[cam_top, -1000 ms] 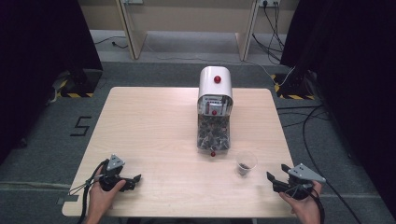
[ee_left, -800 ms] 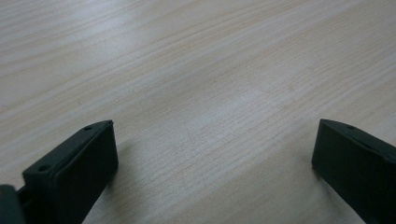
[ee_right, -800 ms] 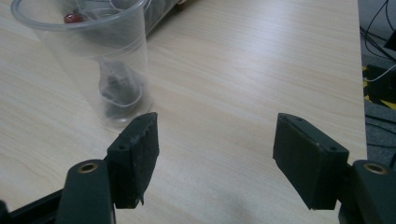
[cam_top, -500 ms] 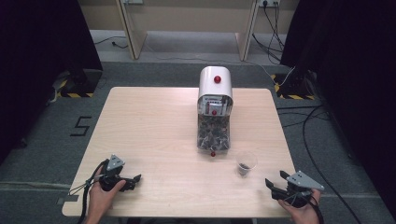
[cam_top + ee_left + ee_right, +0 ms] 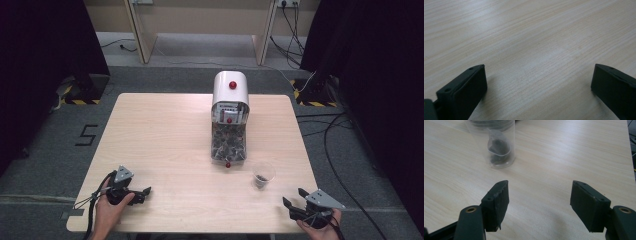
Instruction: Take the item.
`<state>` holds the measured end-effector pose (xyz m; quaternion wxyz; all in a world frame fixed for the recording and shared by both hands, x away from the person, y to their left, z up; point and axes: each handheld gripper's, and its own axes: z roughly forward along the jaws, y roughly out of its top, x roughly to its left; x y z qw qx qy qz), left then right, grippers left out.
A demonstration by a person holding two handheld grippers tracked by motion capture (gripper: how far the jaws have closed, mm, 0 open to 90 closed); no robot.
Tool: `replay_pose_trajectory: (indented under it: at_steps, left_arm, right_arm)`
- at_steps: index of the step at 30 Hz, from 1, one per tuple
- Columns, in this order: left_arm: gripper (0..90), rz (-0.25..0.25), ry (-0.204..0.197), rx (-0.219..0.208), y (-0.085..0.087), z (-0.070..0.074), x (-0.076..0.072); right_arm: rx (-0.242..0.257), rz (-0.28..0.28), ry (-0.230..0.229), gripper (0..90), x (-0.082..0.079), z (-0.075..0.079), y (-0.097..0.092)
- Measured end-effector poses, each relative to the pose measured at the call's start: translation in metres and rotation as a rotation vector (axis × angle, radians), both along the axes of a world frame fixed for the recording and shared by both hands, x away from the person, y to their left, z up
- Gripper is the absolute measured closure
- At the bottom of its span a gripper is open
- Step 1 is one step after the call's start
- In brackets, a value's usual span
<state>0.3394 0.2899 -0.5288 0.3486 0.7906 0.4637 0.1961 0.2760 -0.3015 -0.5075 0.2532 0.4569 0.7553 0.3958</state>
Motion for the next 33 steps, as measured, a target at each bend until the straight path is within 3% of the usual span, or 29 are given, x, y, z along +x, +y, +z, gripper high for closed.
replay_pose_trajectory:
  at_steps: [12, 23, 33]
  left_arm:
    - [0.0, 0.0, 0.0, 0.0, 0.0, 0.0, 0.0]
    - [0.0, 0.0, 0.0, 0.0, 0.0, 0.0, 0.0]
    - [0.0, 0.0, 0.0, 0.0, 0.0, 0.0, 0.0]
  right_arm:
    - [0.009, -0.003, -0.007, 31.0, -0.01, -0.008, -0.002]
    - [-0.023, -0.016, 0.033, 28.3, -0.016, -0.02, -0.005]
    - [0.006, -0.01, 0.017, 25.3, -0.025, -0.025, -0.008]
